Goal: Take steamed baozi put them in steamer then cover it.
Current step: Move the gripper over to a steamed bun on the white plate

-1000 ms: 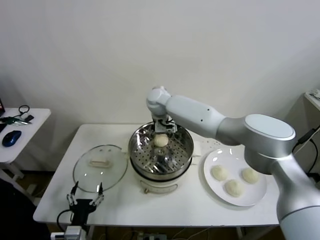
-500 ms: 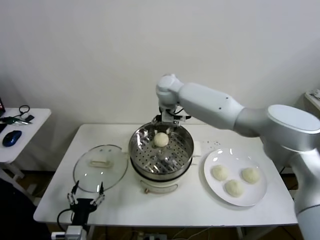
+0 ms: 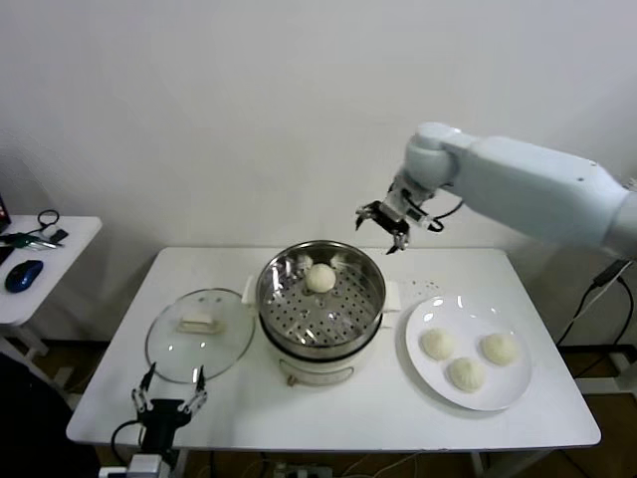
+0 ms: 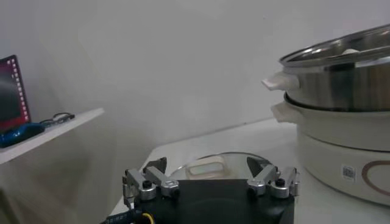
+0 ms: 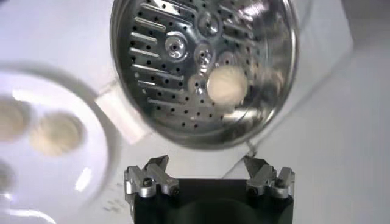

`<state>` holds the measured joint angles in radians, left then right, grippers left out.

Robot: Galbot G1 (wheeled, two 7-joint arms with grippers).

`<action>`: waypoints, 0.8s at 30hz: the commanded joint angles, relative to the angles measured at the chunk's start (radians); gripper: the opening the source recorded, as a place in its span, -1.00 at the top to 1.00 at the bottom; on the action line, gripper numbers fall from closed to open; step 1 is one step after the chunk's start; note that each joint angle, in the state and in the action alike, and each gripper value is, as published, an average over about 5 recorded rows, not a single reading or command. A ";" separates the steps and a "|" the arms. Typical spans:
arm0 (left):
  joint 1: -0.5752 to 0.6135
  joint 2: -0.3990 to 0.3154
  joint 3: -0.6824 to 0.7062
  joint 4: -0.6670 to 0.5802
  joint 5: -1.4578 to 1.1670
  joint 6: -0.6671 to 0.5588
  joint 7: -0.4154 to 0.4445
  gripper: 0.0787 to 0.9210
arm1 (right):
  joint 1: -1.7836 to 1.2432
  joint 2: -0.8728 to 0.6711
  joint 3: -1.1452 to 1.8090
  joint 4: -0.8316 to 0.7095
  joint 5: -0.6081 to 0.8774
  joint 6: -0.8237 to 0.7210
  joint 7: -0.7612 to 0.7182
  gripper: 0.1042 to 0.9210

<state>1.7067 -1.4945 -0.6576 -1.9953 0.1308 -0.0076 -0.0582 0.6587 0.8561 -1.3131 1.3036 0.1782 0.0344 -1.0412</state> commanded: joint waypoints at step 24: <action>0.024 -0.024 -0.009 0.000 -0.013 0.006 -0.025 -0.77 | -0.555 -0.174 0.259 -0.128 -0.035 -0.238 -0.023 -0.76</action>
<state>1.7309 -1.5146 -0.6662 -2.0024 0.1207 -0.0032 -0.0787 0.2349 0.6737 -1.1189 1.2432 0.1832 -0.1882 -1.0616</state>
